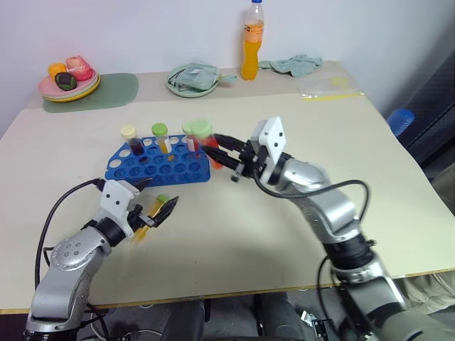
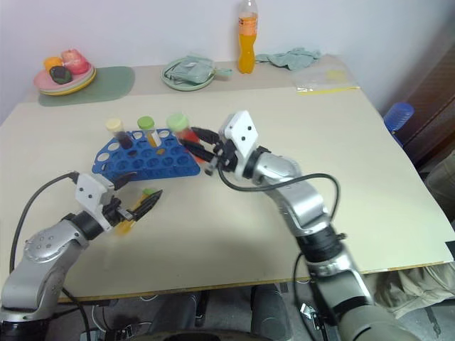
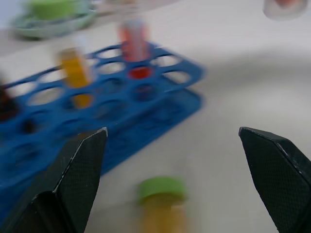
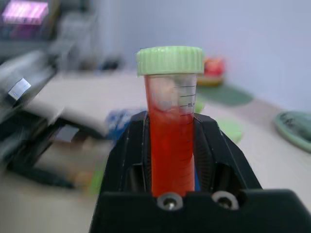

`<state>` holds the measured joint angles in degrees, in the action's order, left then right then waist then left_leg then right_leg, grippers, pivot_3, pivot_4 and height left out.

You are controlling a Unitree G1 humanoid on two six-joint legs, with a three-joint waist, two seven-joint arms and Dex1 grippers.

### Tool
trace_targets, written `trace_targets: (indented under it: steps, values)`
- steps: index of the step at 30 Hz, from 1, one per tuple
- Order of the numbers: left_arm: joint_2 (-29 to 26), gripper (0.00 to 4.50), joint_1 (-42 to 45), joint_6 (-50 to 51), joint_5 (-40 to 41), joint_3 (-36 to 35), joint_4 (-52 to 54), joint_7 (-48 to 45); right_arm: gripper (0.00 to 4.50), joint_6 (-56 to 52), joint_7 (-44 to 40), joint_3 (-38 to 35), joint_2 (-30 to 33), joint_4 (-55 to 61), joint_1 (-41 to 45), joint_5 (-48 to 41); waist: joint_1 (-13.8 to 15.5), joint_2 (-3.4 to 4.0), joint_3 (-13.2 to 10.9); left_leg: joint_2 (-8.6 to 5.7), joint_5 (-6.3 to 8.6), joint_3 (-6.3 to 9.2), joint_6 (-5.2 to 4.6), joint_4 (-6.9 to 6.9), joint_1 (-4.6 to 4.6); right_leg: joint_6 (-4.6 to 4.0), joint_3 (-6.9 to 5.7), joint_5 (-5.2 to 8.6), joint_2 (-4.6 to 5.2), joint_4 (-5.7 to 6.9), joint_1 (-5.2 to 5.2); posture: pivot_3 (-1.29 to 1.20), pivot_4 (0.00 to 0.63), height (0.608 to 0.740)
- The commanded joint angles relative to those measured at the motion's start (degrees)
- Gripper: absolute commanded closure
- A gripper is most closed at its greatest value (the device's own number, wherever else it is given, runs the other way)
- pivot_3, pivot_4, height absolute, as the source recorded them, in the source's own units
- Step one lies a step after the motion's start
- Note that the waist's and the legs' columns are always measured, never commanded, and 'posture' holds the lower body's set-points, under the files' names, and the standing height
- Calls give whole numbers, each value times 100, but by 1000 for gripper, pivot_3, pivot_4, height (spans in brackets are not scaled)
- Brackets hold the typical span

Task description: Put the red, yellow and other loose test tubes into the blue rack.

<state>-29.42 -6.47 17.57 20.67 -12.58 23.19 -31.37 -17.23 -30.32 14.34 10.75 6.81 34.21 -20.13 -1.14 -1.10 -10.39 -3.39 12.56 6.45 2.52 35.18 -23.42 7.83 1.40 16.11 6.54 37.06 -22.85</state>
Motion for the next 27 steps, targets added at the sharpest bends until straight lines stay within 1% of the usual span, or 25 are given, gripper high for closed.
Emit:
trace_targets:
  steps: [1,5,8,15,22,27]
  values:
    - [38,0,-10,-339,17,-340,-126,54,3785,806,361,36,-696,-756,235,413,21,-2,1,-3,0,2,0,0,-1,0,1,0,2,0,-1,0,150,740]
    - [50,0,-138,-485,23,-480,-270,35,3785,1312,588,180,-1292,-1722,406,872,1,0,0,-4,-2,2,4,-5,-1,-1,2,0,2,4,-8,0,150,740]
    - [50,0,-205,-527,39,-533,-336,37,3785,1527,653,146,-1509,-2170,490,1048,-2,0,0,-4,-4,0,7,-8,-2,-2,2,0,2,9,-17,0,150,740]
    - [122,0,-371,-526,11,-495,-263,75,3785,1882,491,65,-1619,-2695,521,1182,-9,0,0,-4,-3,-1,6,-9,-2,-2,3,0,2,10,-30,0,150,740]
    - [158,0,-383,-338,18,-362,5,184,3785,2184,494,-24,-1783,-3196,656,1319,-22,1,0,-1,-4,-1,7,-12,-2,-4,4,0,-1,14,-28,0,150,740]
    - [158,0,-332,-113,44,-235,215,252,3785,2465,645,-113,-1869,-3680,864,1498,-38,2,0,-1,-4,-2,7,-11,-2,-4,4,0,-1,15,-28,0,150,740]
